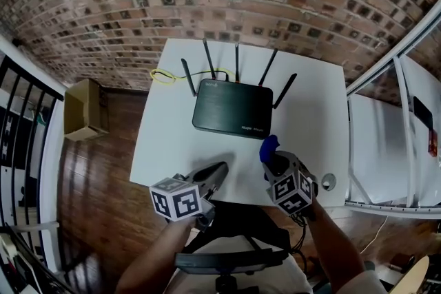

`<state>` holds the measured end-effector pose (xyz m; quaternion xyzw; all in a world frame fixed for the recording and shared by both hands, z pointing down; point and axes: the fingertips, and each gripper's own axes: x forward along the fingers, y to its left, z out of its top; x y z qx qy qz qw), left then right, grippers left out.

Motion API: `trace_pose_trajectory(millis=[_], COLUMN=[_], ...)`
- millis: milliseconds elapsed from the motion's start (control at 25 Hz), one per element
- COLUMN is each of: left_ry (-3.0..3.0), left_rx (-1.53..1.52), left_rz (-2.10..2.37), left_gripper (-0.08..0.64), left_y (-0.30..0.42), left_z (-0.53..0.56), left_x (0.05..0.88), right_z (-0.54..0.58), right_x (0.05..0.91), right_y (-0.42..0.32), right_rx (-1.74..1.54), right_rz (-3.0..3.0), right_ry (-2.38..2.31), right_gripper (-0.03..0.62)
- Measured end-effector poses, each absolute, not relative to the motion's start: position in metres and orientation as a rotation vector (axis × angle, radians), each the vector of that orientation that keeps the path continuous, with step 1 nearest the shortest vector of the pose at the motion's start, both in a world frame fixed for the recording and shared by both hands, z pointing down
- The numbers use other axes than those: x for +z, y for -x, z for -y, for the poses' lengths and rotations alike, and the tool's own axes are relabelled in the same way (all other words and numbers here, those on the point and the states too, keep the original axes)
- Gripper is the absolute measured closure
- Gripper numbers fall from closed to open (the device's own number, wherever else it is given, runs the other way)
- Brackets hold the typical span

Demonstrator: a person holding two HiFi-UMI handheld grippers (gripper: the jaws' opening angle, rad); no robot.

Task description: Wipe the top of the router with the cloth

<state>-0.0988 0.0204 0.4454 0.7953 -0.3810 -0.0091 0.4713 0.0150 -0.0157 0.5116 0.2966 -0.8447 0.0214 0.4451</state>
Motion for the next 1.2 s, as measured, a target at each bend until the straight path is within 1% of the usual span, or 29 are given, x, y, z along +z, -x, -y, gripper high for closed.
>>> trace_pose_trajectory(millis=[320,760,1200], left_ry=[-1.896,-1.853,-1.846], left_rx=[0.008,0.04,0.028], left_rz=[1.008,1.131,1.069], left_gripper=[0.535,0.535,0.535], left_y=[0.088,0.066,0.061], left_z=[-0.009,0.013,0.016], left_x=[0.447,0.445,0.445], right_z=[0.024,0.046,0.047], right_x=[0.514,0.526,0.528], right_y=[-0.033,-0.065,-0.068], right_rx=[0.119,0.125,0.16], right_rz=[2.09,2.109,2.098], right_ry=[-0.788,-0.789,-0.827], right_gripper=[0.46,0.46,0.46])
